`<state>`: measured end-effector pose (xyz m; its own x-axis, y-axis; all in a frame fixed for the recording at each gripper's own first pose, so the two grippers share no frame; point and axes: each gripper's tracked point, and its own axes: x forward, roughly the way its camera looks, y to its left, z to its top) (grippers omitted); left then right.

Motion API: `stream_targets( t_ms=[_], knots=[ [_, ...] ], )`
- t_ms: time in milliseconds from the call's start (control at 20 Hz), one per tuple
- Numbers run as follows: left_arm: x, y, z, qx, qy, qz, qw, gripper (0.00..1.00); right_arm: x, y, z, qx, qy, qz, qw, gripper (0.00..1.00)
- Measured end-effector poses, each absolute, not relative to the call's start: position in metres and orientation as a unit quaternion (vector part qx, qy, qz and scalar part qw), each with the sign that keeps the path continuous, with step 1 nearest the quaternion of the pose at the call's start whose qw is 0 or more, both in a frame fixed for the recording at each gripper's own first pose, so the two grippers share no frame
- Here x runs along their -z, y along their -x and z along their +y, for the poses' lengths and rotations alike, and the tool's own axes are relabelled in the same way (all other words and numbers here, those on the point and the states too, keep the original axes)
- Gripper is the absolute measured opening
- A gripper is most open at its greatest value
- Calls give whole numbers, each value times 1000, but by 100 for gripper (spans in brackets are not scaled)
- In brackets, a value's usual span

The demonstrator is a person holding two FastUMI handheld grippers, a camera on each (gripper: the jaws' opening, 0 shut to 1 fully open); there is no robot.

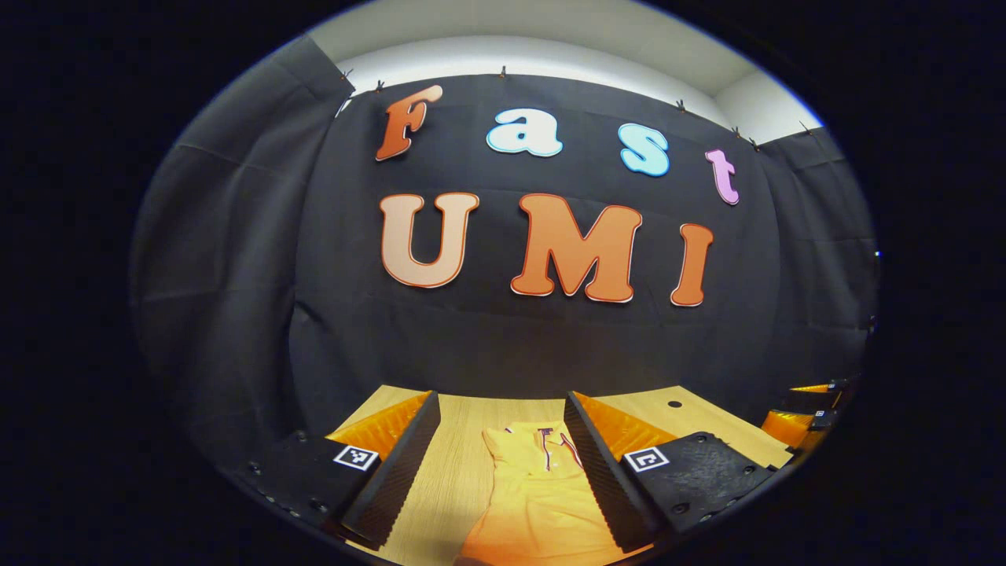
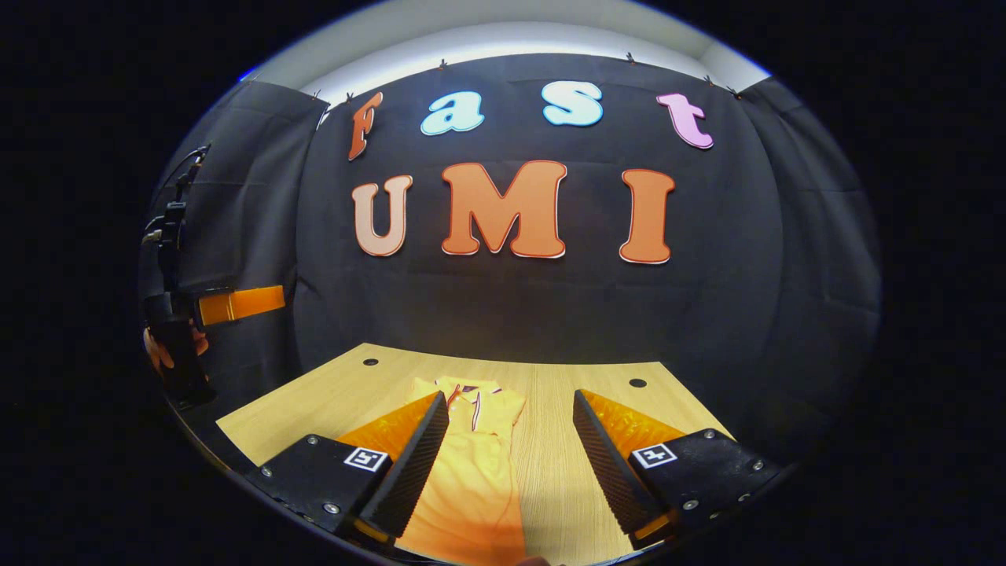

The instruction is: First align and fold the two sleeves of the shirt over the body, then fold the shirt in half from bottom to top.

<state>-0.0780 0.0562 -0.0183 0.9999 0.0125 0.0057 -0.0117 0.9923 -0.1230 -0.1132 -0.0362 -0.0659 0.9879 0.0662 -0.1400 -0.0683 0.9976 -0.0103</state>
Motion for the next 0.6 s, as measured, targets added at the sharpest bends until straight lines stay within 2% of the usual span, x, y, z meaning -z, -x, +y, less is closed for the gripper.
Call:
stream_targets(
  t_ms=[150,600],
  knots=[
    [41,82,45,-8,51,38,998,97,97,119,-36,-44,-3,120,992,97],
    [196,116,40,21,38,223,974,98,208,149,-46,-40,-5,285,958,98]
  ],
)
